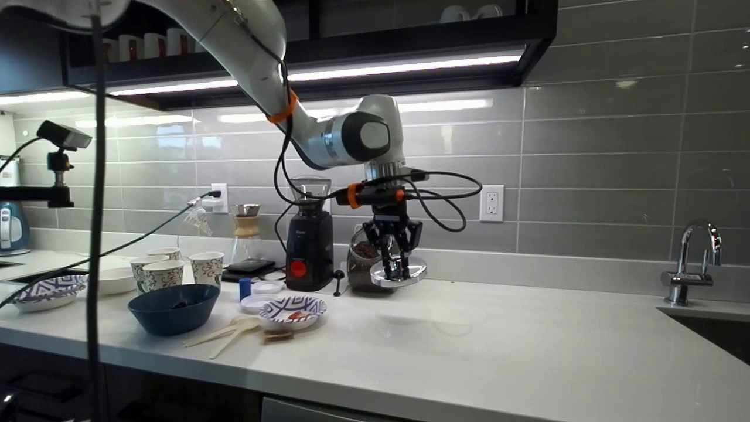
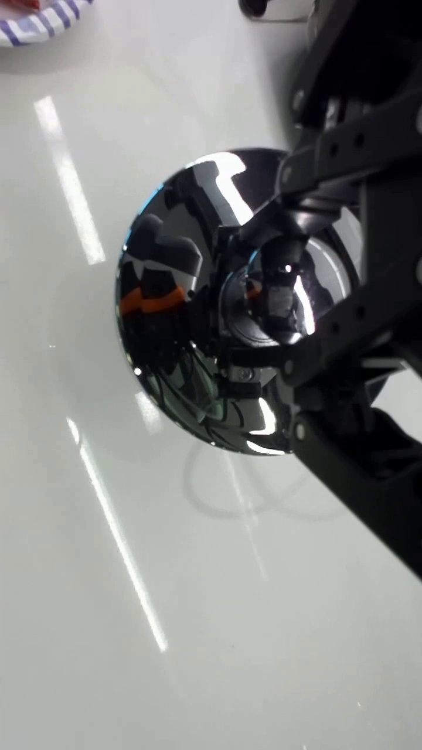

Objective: Remove the silver lid from the glass jar on the right and put it on the counter

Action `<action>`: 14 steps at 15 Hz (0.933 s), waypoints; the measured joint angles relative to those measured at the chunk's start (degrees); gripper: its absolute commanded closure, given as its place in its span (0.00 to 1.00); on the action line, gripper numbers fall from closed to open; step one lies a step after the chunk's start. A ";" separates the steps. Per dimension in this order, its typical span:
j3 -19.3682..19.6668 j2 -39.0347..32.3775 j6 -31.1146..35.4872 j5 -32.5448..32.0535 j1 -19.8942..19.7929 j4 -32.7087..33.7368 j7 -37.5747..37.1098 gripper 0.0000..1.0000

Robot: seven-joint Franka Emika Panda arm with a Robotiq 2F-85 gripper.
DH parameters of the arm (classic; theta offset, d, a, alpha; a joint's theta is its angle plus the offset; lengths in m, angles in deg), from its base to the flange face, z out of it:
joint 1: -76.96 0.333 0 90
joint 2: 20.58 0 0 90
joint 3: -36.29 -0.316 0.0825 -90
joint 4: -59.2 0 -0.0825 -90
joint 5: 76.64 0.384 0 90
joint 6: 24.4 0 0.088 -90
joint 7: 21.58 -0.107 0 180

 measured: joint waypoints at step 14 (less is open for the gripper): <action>-1.11 -25.62 -11.57 -0.71 0.38 34.75 -6.83 0.79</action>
